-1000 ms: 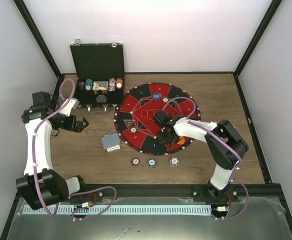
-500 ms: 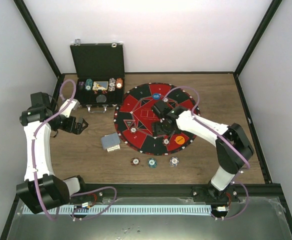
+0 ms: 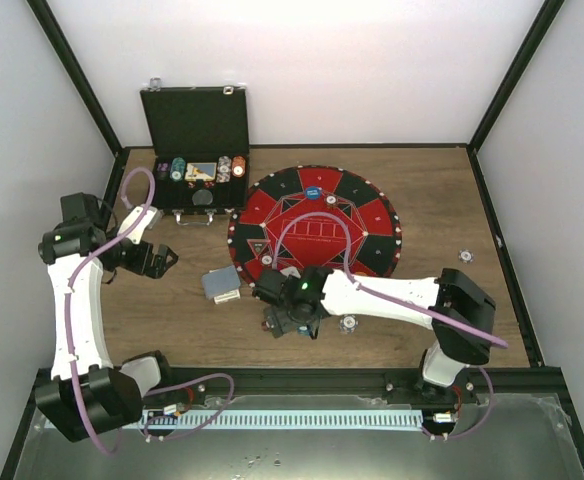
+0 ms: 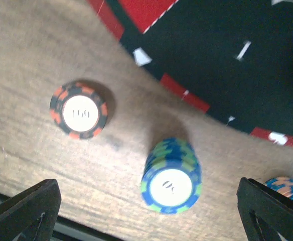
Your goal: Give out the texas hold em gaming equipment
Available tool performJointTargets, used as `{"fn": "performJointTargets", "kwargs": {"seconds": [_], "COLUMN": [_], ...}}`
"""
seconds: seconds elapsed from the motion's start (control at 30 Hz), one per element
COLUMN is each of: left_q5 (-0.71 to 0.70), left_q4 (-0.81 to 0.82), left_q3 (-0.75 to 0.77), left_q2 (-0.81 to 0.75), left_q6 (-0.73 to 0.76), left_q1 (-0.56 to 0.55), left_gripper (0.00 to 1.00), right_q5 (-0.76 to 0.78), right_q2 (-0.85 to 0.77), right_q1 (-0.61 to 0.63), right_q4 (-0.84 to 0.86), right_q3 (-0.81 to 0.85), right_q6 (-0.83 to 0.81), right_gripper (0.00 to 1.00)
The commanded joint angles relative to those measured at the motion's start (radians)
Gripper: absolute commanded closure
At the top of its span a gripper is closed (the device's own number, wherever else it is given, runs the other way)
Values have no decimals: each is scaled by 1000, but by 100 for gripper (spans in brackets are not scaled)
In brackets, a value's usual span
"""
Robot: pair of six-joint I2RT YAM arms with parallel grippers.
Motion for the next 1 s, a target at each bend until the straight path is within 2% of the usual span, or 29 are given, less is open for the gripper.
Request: {"fn": "performJointTargets", "kwargs": {"seconds": [0.0,0.4,0.97], "left_q5": [16,48,47], "left_q4": [-21,-32,-3], "left_q3": [13,18,19], "left_q2": [-40,-50,-28], "left_q6": [16,2,-18], "left_q1": [5,5,5], "left_gripper": [0,0,0], "right_q5": [40,39,-15], "right_q2": [-1,-25,38], "right_q1": [56,59,19], "right_q4": [-28,2,76], "right_q3": [-42,-137,-78], "right_q6": [95,83,-24], "right_gripper": [3,12,41]}}
